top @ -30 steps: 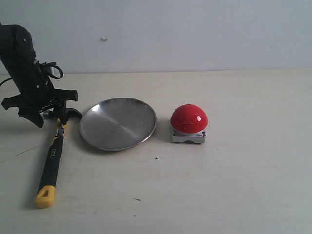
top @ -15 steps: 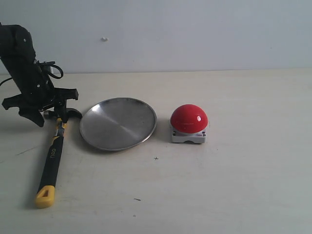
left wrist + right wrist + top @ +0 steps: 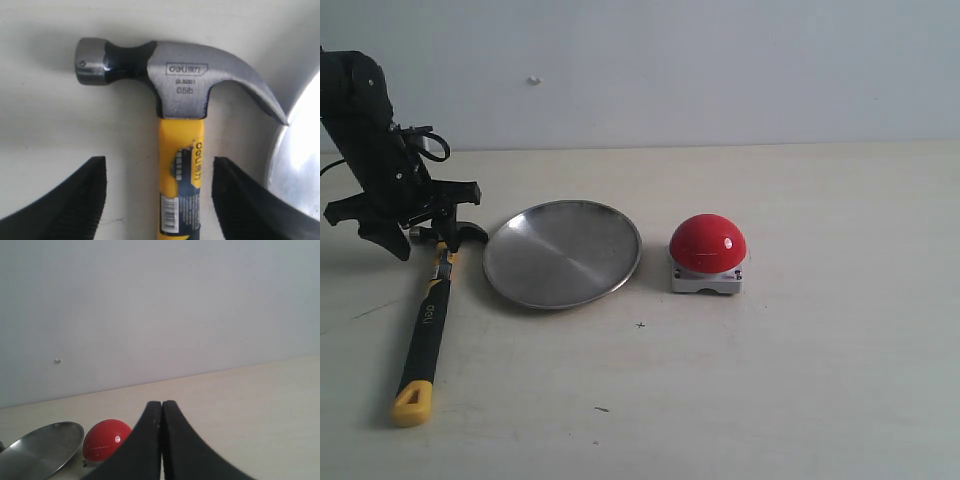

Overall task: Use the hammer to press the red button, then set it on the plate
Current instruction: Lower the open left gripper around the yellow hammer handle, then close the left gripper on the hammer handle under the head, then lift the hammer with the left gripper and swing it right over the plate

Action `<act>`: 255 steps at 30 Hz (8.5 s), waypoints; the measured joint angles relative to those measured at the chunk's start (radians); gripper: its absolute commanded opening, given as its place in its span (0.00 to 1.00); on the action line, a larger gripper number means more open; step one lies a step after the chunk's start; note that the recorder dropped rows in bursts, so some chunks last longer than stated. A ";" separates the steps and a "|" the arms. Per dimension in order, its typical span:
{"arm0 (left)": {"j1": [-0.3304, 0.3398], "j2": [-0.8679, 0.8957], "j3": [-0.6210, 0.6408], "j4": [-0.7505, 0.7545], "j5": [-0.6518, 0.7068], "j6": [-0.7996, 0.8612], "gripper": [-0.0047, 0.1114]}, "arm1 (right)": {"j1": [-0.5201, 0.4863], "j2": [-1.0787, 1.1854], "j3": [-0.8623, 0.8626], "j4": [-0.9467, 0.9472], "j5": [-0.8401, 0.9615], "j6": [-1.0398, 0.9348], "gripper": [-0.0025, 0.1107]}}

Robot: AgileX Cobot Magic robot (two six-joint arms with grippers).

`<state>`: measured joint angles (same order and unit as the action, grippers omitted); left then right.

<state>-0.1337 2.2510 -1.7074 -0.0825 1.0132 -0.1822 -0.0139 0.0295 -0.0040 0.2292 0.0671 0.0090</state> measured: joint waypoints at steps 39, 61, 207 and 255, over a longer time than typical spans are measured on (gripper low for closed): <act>0.000 0.033 0.000 -0.032 0.002 0.045 0.56 | 0.000 0.000 0.000 0.000 0.000 0.000 0.02; 0.000 0.033 0.000 -0.015 -0.022 0.071 0.56 | 0.000 0.000 0.000 0.000 0.000 0.000 0.02; -0.015 0.048 -0.002 -0.004 -0.034 0.085 0.04 | 0.000 0.000 0.000 0.000 0.000 0.000 0.02; 0.125 -0.142 0.051 -0.371 0.202 0.493 0.04 | 0.000 0.000 0.000 0.000 0.002 0.000 0.02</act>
<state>-0.0083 2.1093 -1.6561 -0.4532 1.2155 0.3106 -0.0139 0.0295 -0.0040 0.2292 0.0692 0.0090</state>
